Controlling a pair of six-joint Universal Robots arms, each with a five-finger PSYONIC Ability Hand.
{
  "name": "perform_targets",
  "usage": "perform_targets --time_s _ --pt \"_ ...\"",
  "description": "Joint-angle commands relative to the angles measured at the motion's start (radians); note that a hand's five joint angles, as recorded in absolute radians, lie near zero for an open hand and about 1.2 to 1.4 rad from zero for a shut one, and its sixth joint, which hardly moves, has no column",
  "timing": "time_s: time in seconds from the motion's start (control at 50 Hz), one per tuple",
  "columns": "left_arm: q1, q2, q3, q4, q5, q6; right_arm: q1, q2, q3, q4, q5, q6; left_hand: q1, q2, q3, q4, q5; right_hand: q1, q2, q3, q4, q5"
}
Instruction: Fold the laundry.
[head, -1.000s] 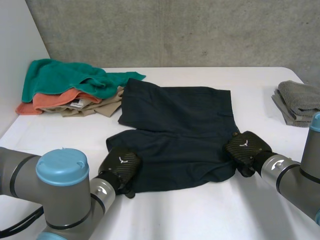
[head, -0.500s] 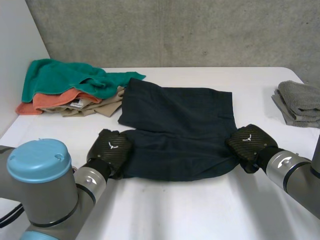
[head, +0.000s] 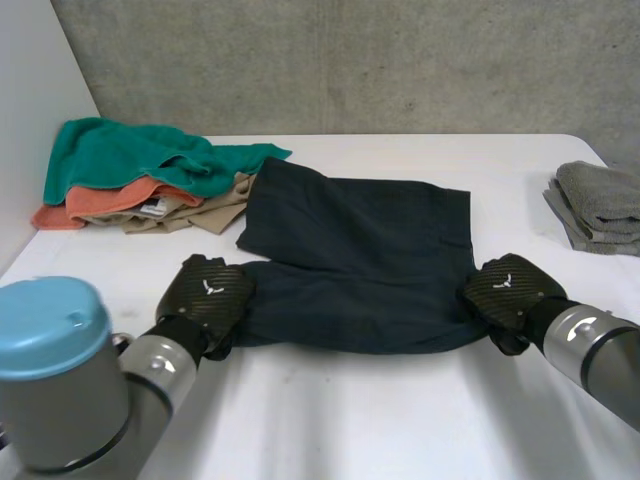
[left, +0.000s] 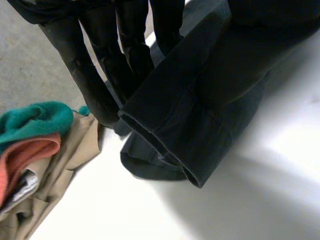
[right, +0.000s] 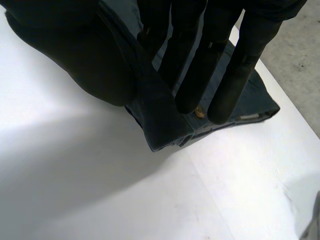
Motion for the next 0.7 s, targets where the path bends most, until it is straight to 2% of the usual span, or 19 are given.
perform_targets --time_s 0.02,0.1,0.16,0.22,0.24,0.34,0.44,0.54,0.64,0.7 --pt "-0.070 0.205 -0.049 -0.397 0.003 -0.002 -0.001 -0.157 0.044 0.285 0.000 -0.160 0.253 0.201 0.207 0.199 0.247 0.290 0.230 0.193 0.199 0.217" --pt "-0.122 0.236 -0.056 -0.643 0.006 -0.009 -0.039 -0.211 0.107 0.443 0.007 -0.315 0.253 0.201 0.207 0.199 0.247 0.290 0.230 0.193 0.199 0.217" --pt "-0.148 0.226 -0.042 -0.662 0.008 -0.006 -0.099 -0.220 0.118 0.485 0.006 -0.404 0.253 0.201 0.207 0.199 0.247 0.290 0.230 0.193 0.199 0.217" --pt "-0.153 0.200 -0.017 -0.563 0.005 0.003 -0.117 -0.210 0.094 0.445 0.001 -0.383 0.253 0.201 0.207 0.199 0.247 0.290 0.230 0.193 0.199 0.217" --pt "-0.153 0.162 0.015 -0.488 0.003 0.011 -0.117 -0.202 0.081 0.422 0.001 -0.361 0.253 0.201 0.207 0.199 0.247 0.290 0.230 0.193 0.199 0.217" --pt "-0.140 -0.016 0.156 -0.306 0.003 0.064 -0.102 -0.119 -0.003 0.280 0.015 -0.226 0.253 0.201 0.207 0.199 0.247 0.290 0.230 0.193 0.199 0.217" --pt "-0.047 -0.256 0.410 -0.147 0.003 0.138 -0.059 0.045 -0.152 0.118 0.038 -0.109 0.253 0.201 0.207 0.199 0.247 0.290 0.230 0.193 0.199 0.217" --pt "0.008 -0.463 0.674 -0.067 0.003 0.193 -0.003 0.177 -0.293 -0.023 0.098 -0.074 0.253 0.201 0.207 0.199 0.247 0.290 0.230 0.193 0.199 0.217" --pt "0.039 -0.632 0.895 -0.010 0.002 0.215 0.056 0.387 -0.481 -0.182 0.188 -0.076 0.253 0.201 0.207 0.199 0.247 0.290 0.230 0.193 0.199 0.217" --pt "0.051 -0.723 1.004 0.020 0.008 0.216 0.067 0.461 -0.551 -0.248 0.199 -0.082 0.253 0.201 0.207 0.199 0.247 0.290 0.230 0.193 0.199 0.217"
